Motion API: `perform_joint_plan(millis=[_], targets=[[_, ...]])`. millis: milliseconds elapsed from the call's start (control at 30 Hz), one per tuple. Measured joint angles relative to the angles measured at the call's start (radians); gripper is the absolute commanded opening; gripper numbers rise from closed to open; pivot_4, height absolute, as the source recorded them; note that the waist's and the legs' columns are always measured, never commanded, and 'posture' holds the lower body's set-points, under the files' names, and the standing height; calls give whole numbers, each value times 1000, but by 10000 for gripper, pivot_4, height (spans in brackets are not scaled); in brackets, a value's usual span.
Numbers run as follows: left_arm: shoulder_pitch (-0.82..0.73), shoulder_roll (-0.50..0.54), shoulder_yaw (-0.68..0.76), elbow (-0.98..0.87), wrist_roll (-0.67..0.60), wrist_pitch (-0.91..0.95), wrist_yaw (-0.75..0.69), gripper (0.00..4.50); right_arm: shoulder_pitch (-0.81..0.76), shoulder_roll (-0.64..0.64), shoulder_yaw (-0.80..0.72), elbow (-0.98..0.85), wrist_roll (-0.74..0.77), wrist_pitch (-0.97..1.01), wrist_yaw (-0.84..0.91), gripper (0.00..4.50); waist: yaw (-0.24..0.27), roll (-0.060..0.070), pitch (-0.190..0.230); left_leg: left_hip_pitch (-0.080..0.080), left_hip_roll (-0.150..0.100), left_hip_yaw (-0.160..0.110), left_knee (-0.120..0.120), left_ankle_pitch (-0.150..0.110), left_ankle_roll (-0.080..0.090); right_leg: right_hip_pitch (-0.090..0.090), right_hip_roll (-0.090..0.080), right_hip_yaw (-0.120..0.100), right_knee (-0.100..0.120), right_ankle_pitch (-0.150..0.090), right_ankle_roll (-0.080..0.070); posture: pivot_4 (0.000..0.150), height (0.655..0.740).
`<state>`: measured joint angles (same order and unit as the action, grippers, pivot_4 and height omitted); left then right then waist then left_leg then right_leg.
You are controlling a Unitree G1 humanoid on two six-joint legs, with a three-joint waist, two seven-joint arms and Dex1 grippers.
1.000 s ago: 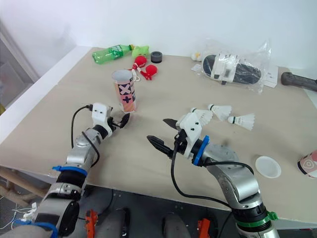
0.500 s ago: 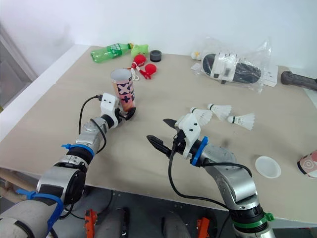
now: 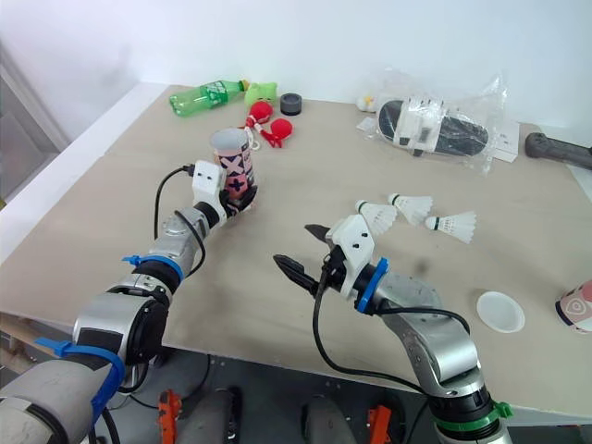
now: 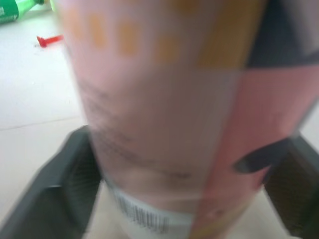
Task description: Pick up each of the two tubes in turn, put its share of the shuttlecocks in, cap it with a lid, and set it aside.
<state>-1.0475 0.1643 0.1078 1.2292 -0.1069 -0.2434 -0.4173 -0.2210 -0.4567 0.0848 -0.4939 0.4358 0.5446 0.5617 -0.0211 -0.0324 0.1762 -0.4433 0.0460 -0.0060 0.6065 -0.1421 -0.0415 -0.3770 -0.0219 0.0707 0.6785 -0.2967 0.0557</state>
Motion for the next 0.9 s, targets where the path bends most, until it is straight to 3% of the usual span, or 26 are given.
perform_joint_plan(millis=[267,400,433,533,667,767,900], targets=[[0,11,4,-1,12,-2,-26,30685,0,-6,-8,-21,8,14,3,45000,0,0,0,0,0,0,0,0,0,0,0,0,0,0,0,1500,7400],[44,77,-54,-102,30,12,-201,30685,-11,-43,-101,-26,52,43,1,45000,-2,0,0,0,0,0,-1,1,-1,-1,0,0,0,0,0,1500,7400],[89,124,-100,-221,38,42,-316,30685,-11,-63,-149,-34,65,51,-4,45000,-2,0,0,0,0,0,-2,1,-2,-1,0,0,0,0,-1,1500,7400],[171,211,-164,-466,36,138,-478,30685,17,-74,-208,-46,67,55,-28,45000,-3,0,0,0,1,0,-5,1,-2,-2,0,0,1,-1,-3,1500,7400],[265,449,-258,-867,31,352,-718,30685,83,-71,-216,5,-49,54,-139,45000,-9,1,1,0,2,1,-6,1,-3,-5,1,0,4,-2,-6,1500,7400],[274,554,-309,-1023,55,449,-807,30685,49,-37,-194,60,-120,53,-210,45000,-12,2,0,1,2,1,-5,2,-2,-5,2,1,4,-2,-6,1500,7400],[292,597,-359,-1130,68,555,-862,30685,-5,18,-159,148,-179,30,-265,45000,-15,2,0,0,2,1,-4,3,-1,-5,1,1,4,-1,-5,1500,7400]])
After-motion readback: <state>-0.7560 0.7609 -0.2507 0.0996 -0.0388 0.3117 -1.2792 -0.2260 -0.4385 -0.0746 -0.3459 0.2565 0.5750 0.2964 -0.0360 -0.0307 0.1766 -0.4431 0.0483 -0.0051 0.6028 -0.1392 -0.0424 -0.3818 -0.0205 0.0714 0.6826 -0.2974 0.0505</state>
